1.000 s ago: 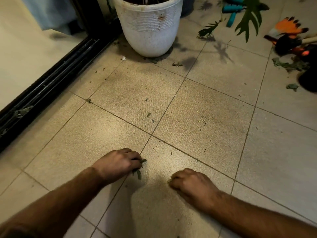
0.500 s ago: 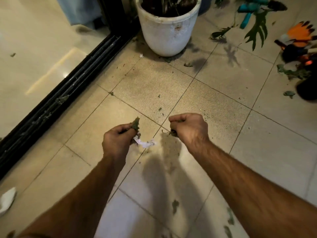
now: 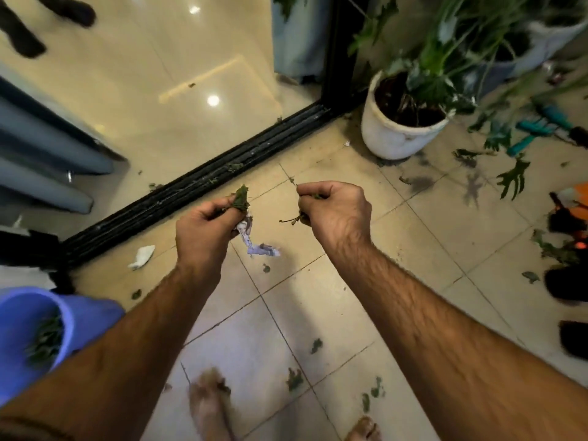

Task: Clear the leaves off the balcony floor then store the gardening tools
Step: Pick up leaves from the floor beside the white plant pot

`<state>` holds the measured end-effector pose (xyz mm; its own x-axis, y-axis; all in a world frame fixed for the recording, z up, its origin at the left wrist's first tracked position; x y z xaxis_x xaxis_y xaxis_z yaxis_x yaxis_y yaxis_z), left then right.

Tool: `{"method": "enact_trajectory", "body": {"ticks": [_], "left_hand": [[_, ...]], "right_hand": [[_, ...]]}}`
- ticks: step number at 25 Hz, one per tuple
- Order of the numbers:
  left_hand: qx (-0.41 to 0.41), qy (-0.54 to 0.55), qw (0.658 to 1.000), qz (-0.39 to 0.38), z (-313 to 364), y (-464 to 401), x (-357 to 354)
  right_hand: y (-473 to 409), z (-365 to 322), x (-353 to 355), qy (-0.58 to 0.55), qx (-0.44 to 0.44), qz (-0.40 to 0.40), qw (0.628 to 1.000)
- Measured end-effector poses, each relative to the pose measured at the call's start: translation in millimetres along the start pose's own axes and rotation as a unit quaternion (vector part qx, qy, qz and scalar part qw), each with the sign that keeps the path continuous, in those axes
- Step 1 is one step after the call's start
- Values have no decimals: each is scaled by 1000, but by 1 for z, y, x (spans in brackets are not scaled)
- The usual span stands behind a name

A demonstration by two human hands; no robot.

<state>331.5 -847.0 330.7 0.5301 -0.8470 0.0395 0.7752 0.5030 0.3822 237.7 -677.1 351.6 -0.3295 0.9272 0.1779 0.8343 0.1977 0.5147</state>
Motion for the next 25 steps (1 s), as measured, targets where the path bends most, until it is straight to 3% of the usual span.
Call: {"method": "enact_trajectory", "body": {"ticks": [7,17,25], "left_hand": [[-24,58,992,112,32,43,109],[6,142,945,294,9,127,280],[60,253,876,405,-61,145,381]], "right_hand": [[36,-68,-123,34,76,-97,992],[131,-69,-273,58,38,-263,962],[146,0,-376,65,-64,-311,946]]}}
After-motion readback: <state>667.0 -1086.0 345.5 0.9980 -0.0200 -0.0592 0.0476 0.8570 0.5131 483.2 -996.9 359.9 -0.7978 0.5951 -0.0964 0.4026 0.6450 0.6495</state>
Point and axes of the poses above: each hand's wrist, its own y-axis away from the middle knuckle, its own x-axis out of the back of the hand, z = x × y, the point moved 3 cm from there along -y, towards the middle knuckle, and after that the axes turned 12 degrees about -z, right-handed, at the moved point
